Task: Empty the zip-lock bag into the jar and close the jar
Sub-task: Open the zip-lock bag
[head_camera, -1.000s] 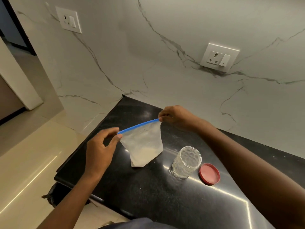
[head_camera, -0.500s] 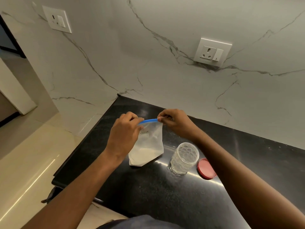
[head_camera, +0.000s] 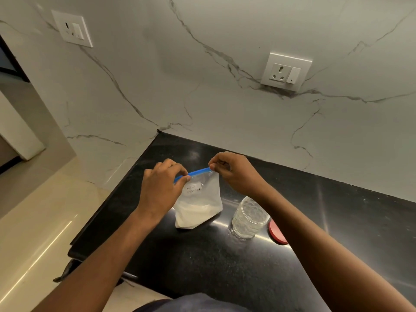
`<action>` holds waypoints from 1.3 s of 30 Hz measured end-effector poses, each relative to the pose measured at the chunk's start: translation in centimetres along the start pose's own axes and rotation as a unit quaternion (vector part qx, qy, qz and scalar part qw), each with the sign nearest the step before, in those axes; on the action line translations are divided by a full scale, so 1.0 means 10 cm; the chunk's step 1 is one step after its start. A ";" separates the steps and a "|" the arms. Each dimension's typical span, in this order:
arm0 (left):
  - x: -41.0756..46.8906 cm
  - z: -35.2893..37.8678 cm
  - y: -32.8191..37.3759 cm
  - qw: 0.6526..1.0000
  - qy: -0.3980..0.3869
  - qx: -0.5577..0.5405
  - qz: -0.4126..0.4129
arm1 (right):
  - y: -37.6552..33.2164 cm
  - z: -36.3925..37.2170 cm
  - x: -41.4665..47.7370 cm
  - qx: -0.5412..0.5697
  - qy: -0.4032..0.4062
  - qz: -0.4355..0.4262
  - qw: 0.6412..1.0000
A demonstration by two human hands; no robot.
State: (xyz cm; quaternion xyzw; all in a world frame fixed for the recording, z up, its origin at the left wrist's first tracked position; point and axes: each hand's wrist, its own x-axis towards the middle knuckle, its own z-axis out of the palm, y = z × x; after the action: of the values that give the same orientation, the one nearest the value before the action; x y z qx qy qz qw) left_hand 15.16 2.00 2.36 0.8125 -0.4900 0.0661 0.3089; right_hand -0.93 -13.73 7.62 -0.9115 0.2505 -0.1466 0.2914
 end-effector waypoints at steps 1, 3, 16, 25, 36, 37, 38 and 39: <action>0.00 0.01 0.01 1.000 -0.007 -0.009 -0.007 | 0.00 0.01 0.00 0.002 0.004 0.002 1.000; -0.02 0.01 0.02 0.999 -0.025 -0.036 -0.021 | 0.02 0.03 0.01 0.006 0.016 0.004 1.000; 0.14 -0.23 0.05 0.904 -0.223 -0.321 -0.175 | -0.17 0.51 -0.42 0.181 0.236 0.069 0.952; 0.08 -0.25 0.10 0.866 -0.258 -0.385 -0.188 | -0.39 0.76 -0.53 0.532 0.110 0.232 0.807; 0.12 -0.28 0.12 0.882 -0.267 -0.362 -0.145 | -0.37 0.67 -0.49 0.528 0.082 0.233 0.813; 0.12 -0.28 0.13 0.882 -0.266 -0.362 -0.145 | -0.36 0.67 -0.48 0.535 0.074 0.232 0.809; 0.13 -0.29 0.12 0.882 -0.266 -0.361 -0.148 | -0.35 0.67 -0.48 0.541 0.067 0.232 0.805; 0.14 -0.29 0.12 0.881 -0.266 -0.360 -0.152 | -0.34 0.67 -0.47 0.546 0.060 0.232 0.803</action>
State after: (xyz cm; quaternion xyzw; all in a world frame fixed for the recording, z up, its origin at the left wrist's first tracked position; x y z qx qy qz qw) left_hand 15.45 2.21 5.79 0.6968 -0.4144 -0.3815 0.4441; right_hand -0.81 -5.74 3.82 -0.5057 0.3499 -0.2419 0.7505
